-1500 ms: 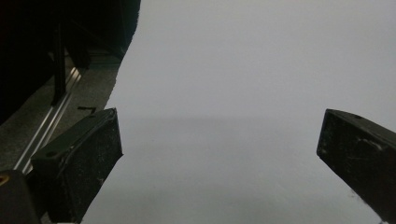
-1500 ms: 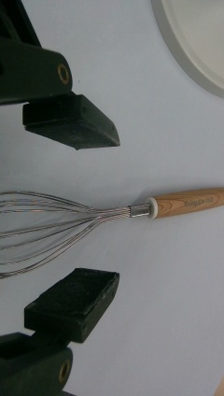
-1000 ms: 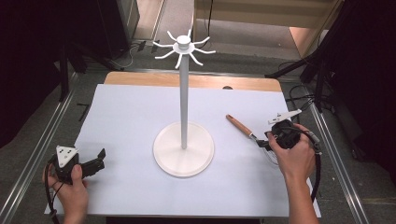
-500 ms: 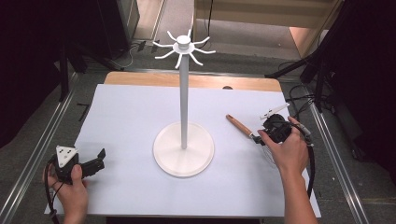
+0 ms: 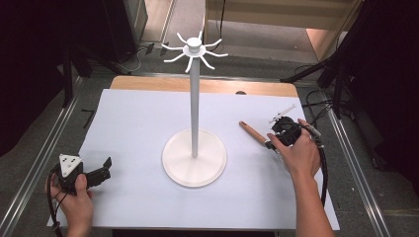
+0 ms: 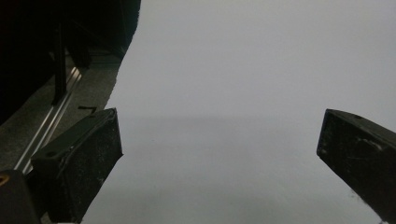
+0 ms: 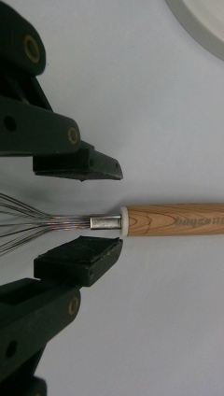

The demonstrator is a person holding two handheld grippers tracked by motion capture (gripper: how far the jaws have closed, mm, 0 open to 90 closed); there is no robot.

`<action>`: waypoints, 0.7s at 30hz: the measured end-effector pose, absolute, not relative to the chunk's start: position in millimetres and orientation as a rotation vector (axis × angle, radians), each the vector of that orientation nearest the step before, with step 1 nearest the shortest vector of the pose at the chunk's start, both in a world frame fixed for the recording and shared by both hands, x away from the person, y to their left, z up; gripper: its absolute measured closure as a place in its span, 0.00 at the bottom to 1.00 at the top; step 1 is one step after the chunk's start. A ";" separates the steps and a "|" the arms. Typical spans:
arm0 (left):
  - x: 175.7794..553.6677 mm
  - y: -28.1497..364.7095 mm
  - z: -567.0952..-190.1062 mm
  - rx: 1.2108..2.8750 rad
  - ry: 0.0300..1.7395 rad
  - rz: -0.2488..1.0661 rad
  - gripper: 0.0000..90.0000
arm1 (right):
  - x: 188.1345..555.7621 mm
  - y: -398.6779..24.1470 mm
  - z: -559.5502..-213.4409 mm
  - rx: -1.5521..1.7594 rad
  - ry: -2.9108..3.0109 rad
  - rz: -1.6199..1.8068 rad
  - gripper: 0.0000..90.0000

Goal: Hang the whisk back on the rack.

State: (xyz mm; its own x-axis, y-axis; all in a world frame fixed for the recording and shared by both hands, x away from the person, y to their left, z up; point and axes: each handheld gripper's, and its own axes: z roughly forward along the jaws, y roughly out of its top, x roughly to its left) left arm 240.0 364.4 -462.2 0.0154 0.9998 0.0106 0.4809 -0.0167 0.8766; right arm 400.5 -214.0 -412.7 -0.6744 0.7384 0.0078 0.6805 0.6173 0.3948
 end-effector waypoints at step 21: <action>240.3 364.5 -462.2 1.592 1.551 0.926 0.00 | 422.8 -201.1 -428.4 1.137 2.740 0.461 0.74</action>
State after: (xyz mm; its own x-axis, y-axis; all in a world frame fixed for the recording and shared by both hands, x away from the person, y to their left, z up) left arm 240.3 364.5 -462.2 0.0196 0.9997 0.0118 0.4845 -0.0198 0.8745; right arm 422.8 -201.1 -428.4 -0.7050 0.7091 -0.0110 0.6665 0.6679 0.3312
